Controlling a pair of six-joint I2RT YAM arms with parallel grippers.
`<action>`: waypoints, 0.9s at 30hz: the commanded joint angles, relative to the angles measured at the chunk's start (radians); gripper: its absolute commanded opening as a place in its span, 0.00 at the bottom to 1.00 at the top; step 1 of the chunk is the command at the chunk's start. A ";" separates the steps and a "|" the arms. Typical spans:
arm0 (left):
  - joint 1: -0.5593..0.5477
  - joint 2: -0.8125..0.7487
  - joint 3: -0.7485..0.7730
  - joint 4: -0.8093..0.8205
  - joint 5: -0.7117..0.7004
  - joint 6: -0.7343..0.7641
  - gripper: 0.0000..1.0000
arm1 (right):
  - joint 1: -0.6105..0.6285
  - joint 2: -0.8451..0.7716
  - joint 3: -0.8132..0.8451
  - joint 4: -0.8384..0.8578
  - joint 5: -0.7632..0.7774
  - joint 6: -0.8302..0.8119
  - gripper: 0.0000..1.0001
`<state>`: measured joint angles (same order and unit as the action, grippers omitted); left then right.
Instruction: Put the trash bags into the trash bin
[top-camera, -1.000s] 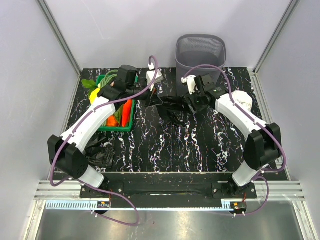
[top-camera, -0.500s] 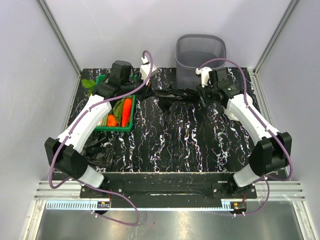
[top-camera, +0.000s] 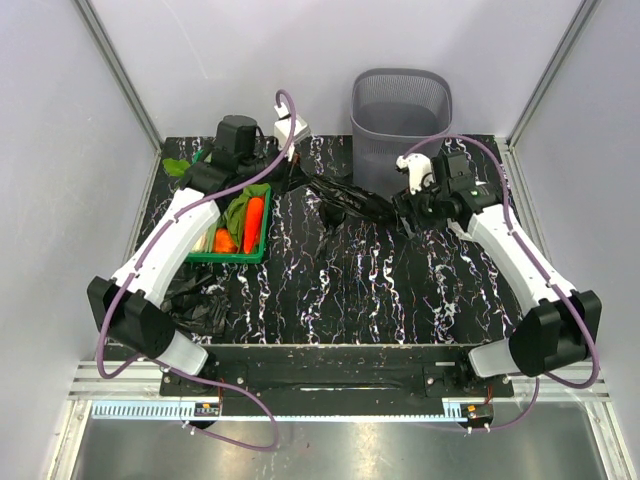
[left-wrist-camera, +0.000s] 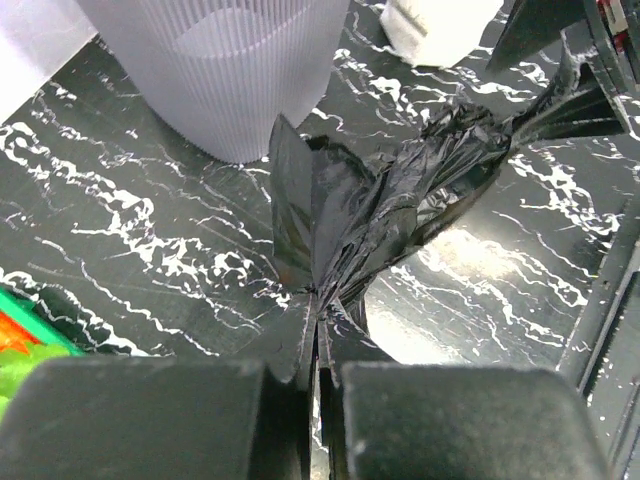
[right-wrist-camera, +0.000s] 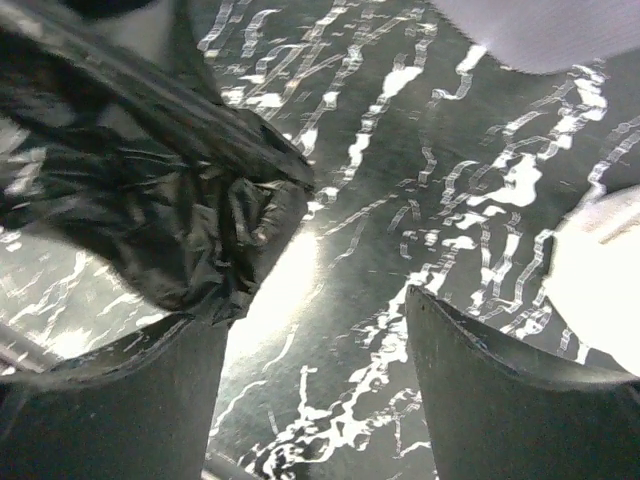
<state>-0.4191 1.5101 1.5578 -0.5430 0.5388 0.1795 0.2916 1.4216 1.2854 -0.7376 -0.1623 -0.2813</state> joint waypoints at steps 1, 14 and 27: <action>0.013 -0.001 0.057 -0.006 0.159 0.037 0.00 | -0.019 -0.032 0.096 -0.136 -0.333 -0.082 0.77; -0.066 0.022 0.015 -0.052 0.199 0.107 0.00 | -0.016 0.037 0.229 -0.180 -0.664 -0.120 0.91; -0.078 0.042 0.073 -0.075 0.053 0.135 0.00 | -0.011 -0.095 0.166 -0.307 -0.279 -0.420 0.93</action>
<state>-0.4911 1.5417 1.5707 -0.6121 0.6533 0.2714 0.2790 1.4204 1.4502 -1.0271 -0.5430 -0.5983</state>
